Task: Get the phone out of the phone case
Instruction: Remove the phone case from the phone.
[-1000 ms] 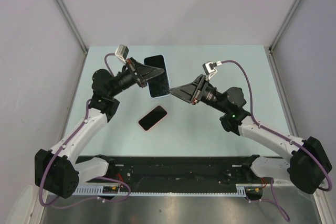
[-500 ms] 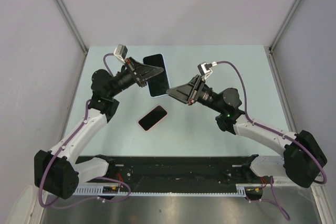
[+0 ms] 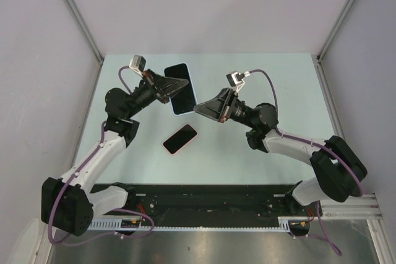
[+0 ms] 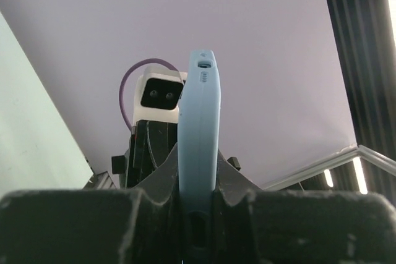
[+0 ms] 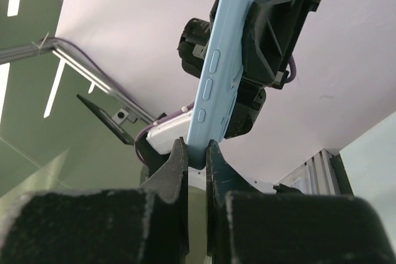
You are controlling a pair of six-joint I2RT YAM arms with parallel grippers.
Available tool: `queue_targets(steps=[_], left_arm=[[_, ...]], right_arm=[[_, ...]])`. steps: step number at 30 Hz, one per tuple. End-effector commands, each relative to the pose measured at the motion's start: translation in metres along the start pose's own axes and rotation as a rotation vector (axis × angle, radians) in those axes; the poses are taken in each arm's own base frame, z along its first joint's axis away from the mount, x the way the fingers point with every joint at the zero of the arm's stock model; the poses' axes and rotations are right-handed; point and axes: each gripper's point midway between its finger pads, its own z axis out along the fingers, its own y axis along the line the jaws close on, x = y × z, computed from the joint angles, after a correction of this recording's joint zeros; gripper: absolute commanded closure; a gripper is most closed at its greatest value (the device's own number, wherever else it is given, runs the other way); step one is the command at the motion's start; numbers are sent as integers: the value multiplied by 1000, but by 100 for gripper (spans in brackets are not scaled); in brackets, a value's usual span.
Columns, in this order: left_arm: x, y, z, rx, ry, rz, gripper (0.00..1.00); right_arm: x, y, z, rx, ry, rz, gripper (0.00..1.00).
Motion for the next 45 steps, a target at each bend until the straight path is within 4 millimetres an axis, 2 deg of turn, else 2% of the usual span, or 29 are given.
queue_targets(steps=[1,6,11,18,26,32,45], left_arm=[[19,-68,-12,213,70,-70,100],[23,-85,-17,225,65,-69,100],[29,-102,-19,251,60,-89,100],[38,-117,-21,291,65,-133,100],[37,-134,-20,323,72,-154,100],[39,-136,-19,323,81,-163,100],[48,-139,-16,329,110,-166,100]], right_arm=[[14,45,-5,-257,75,-240,100],[8,38,-7,-252,77,-331,100],[7,38,1,-279,117,-378,100],[4,31,13,-298,130,-426,100],[6,30,14,-319,180,-470,100],[10,32,12,-335,220,-495,100],[6,23,9,-313,229,-490,100]])
